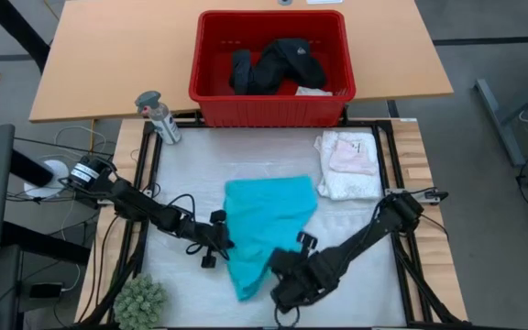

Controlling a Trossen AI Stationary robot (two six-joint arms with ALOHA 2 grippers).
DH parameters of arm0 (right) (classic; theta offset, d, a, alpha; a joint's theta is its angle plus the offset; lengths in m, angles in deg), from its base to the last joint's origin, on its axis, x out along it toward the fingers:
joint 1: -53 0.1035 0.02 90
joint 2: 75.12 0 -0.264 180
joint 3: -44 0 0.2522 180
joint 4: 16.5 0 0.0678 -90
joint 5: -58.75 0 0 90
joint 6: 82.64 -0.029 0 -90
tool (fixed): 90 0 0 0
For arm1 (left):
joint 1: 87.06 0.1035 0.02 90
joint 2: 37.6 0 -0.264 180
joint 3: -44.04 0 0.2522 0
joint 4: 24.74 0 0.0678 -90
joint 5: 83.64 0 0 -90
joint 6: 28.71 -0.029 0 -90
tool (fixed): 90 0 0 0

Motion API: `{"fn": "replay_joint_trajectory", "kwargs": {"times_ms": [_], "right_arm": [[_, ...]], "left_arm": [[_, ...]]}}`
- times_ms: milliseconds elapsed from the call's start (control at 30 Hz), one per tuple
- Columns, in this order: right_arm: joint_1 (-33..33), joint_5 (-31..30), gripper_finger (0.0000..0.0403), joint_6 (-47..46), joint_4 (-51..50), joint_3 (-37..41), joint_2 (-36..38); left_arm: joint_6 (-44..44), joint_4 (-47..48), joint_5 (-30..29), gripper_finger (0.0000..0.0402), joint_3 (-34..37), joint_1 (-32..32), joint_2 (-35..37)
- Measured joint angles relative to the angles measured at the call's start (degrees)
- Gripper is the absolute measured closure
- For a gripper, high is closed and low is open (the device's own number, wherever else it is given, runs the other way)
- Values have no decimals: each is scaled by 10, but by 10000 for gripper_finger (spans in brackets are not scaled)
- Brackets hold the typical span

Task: Fold Laundry from Bin
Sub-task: Fold the light blue shorts

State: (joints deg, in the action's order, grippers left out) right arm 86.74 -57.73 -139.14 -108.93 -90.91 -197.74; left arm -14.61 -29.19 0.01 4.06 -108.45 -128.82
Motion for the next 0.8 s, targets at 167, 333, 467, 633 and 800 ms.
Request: {"fn": "replay_joint_trajectory", "kwargs": {"times_ms": [167,333,467,633,800], "right_arm": [[-38,21,370,-1,-13,-37,0],[-90,43,370,-9,-22,-44,0],[-123,36,370,16,-36,-44,0],[-152,38,370,15,-83,-44,0],[-184,16,370,48,-86,-44,0]], "left_arm": [[18,-1,3,401,1,0,0],[47,-1,25,401,1,0,-1],[72,0,70,401,1,0,2],[85,17,79,401,4,0,30],[125,27,94,401,5,-1,93]]}}
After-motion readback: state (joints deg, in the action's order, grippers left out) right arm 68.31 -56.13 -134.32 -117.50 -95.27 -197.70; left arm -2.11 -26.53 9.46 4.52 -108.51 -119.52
